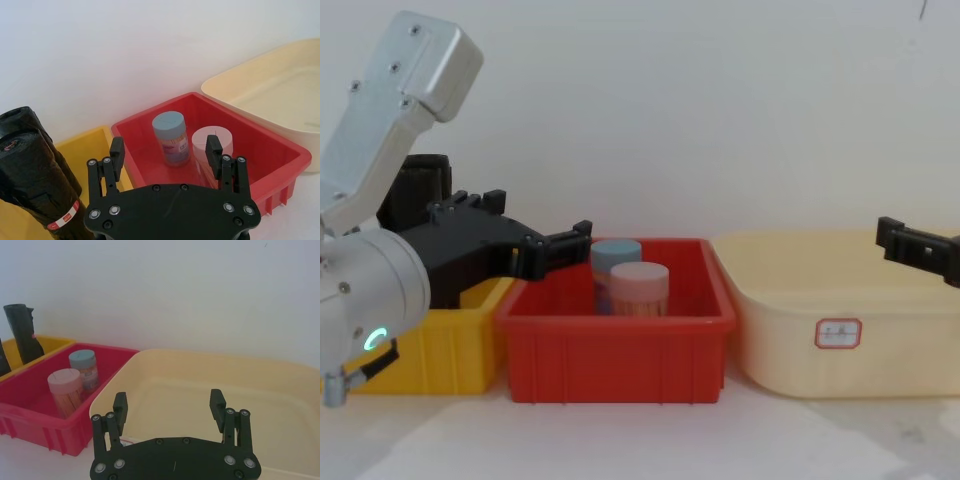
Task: Pick up the garbage bag with the one hand and transfer it to the other hand.
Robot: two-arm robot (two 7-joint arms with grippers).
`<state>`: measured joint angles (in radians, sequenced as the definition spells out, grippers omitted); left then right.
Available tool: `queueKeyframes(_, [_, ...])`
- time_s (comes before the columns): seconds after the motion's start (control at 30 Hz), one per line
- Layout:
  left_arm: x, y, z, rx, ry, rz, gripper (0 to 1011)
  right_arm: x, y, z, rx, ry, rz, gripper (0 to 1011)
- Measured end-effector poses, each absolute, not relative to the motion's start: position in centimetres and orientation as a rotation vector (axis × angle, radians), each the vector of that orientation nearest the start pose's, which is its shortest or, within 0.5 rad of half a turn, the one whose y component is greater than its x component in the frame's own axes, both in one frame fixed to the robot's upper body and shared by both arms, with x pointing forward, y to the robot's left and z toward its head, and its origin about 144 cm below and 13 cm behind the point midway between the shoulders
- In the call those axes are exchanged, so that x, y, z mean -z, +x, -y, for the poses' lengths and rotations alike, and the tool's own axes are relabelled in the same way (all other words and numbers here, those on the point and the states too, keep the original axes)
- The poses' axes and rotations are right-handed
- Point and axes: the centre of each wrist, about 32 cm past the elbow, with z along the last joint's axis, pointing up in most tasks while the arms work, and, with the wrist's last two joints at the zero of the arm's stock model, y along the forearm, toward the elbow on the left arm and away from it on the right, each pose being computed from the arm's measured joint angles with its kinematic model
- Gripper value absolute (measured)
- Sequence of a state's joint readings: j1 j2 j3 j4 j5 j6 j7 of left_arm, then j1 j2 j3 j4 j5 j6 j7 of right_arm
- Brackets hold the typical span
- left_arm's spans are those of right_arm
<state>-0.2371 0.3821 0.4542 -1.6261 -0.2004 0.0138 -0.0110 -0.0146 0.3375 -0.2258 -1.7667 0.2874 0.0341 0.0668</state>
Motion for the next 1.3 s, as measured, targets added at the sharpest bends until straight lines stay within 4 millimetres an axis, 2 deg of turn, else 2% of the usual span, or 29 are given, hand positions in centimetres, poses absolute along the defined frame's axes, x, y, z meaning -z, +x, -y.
queueKeyframes(1.3, [-120.44,49.2,-19.84,-1.124,0.061,0.268,1000,-118.87,44.33,23.71,1.229,0.026,0.075,1004])
